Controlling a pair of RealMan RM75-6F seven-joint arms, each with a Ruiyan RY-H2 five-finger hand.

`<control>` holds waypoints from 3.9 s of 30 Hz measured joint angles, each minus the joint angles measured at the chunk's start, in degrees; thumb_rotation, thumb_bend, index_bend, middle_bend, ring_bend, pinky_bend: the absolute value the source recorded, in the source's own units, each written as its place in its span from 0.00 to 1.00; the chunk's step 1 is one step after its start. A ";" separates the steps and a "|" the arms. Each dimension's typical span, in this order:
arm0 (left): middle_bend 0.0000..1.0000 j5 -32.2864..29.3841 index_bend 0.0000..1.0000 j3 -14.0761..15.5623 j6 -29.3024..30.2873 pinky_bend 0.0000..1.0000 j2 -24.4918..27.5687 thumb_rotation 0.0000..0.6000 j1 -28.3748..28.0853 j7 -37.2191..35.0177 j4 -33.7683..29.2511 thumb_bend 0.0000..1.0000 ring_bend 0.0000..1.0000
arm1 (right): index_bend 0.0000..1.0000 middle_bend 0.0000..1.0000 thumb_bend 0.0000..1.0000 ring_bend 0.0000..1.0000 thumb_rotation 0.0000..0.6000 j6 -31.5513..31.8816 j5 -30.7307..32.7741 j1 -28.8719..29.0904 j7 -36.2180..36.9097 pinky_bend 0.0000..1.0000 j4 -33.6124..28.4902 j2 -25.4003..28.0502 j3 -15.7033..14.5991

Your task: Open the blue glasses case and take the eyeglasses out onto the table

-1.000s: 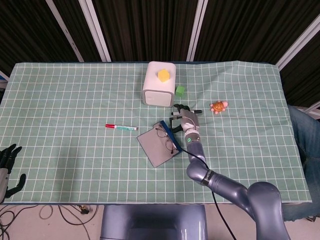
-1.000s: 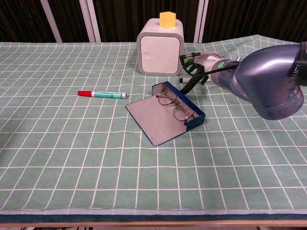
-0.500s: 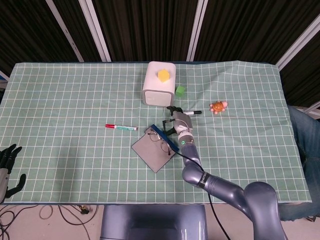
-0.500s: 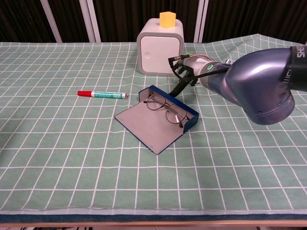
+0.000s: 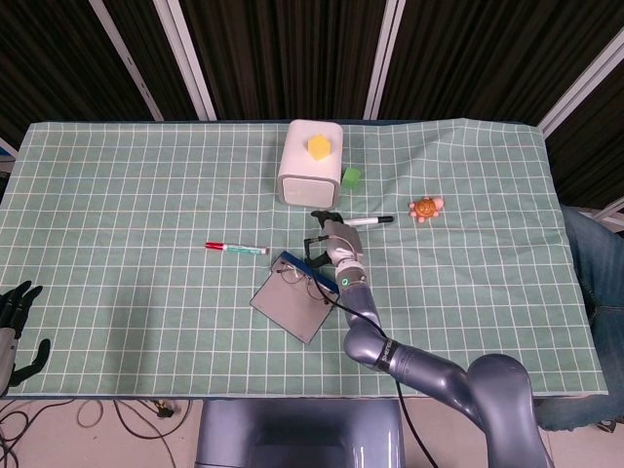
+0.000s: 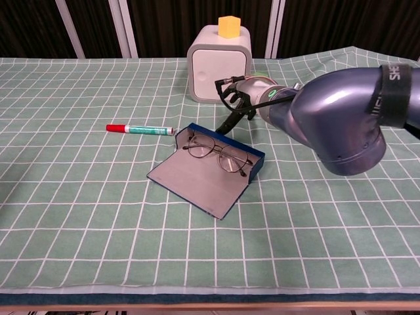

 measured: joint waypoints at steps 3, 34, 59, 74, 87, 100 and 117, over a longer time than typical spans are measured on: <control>0.00 0.04 0.02 0.00 0.00 0.00 0.02 1.00 -0.01 -0.01 -0.02 0.45 0.00 | 0.17 0.14 0.10 0.09 1.00 -0.16 0.16 0.15 -0.03 0.23 -0.11 -0.31 -0.03; 0.00 -0.08 0.02 -0.03 -0.01 0.00 0.01 1.00 0.00 0.09 0.05 0.45 0.00 | 0.17 0.14 0.10 0.09 1.00 1.06 -1.60 0.71 -0.22 0.23 -4.47 -0.55 -1.12; 0.00 -0.41 0.02 -0.06 -0.46 0.00 -0.22 1.00 -0.18 0.38 -0.25 0.45 0.00 | 0.28 0.27 0.10 0.18 1.00 11.16 -6.03 -6.77 -8.40 0.23 -28.99 15.97 -7.51; 0.00 -1.90 0.02 -0.19 -2.26 0.00 -0.20 1.00 -0.77 -0.13 -0.92 0.45 0.00 | 0.30 0.31 0.13 0.27 1.00 15.04 18.11 0.22 -25.02 0.23 -39.27 22.15 -6.93; 0.00 -3.27 0.02 -0.26 -3.73 0.00 0.42 1.00 -1.18 -1.27 -1.83 0.45 0.00 | 0.33 0.40 0.19 0.36 1.00 20.88 31.18 7.15 -28.29 0.23 -30.74 15.73 -3.27; 0.00 -3.95 0.02 -0.36 -4.28 0.00 0.76 1.00 -1.40 -1.73 -2.16 0.45 0.00 | 0.39 0.45 0.20 0.39 1.00 20.96 29.82 7.76 -27.68 0.24 -27.42 10.40 -1.92; 0.00 -4.44 0.02 -0.40 -4.49 0.00 0.82 1.00 -1.49 -1.63 -2.26 0.45 0.00 | 0.43 0.48 0.23 0.40 1.00 20.40 27.22 8.18 -26.75 0.24 -24.76 6.57 0.14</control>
